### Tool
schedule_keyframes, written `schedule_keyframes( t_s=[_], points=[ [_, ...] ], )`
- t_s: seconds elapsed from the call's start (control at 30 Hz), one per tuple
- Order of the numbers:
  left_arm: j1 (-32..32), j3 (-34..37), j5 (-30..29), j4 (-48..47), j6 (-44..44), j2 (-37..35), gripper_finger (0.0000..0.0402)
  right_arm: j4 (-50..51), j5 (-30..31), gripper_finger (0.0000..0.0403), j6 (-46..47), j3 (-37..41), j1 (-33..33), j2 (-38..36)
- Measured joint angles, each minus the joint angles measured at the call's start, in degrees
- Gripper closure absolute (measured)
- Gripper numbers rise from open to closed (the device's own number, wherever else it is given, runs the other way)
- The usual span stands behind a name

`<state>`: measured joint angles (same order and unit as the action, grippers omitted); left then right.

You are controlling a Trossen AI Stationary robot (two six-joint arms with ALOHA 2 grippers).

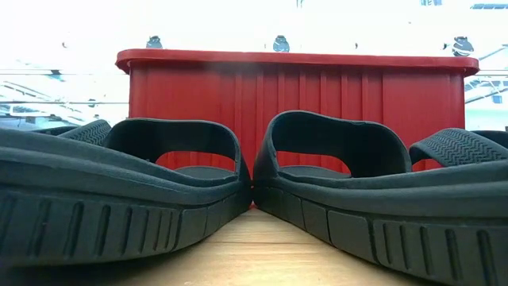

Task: Pick and place slides into bin
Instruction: Put the pink slide into the red bin

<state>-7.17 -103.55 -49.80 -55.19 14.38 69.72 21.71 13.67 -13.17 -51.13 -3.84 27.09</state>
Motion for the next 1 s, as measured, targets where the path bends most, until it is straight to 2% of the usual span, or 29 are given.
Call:
schedule_keyframes(
  t_s=[0.17, 0.37, 0.57, 0.73, 1.0],
  points=[
    [7.06, 0.0, 1.42, 7.96, 9.69, 3.15, 0.0401, 0.0, -0.02, 0.0403, -0.02, 0.01, 0.0, 0.0],
    [13.76, 0.0, 1.91, 9.24, 12.64, 8.76, 0.0401, 0.13, -0.02, 0.0403, 0.0, 0.02, 0.0, -0.01],
    [18.13, 0.01, 8.26, 9.16, 11.48, 15.7, 0.0401, 0.85, -0.02, 0.0403, 0.0, 0.02, 0.0, 0.0],
    [20.59, 0.04, 8.15, 8.56, 9.4, 21.12, 0.0401, 0.85, -0.02, 0.0403, 0.01, 0.02, 0.0, -0.01],
    [24.31, 0.04, 8.15, 4.5, 1.37, 28.58, 0.0401, 0.83, -0.02, 0.0403, 0.01, 0.02, 0.0, -0.02]
  ],
)
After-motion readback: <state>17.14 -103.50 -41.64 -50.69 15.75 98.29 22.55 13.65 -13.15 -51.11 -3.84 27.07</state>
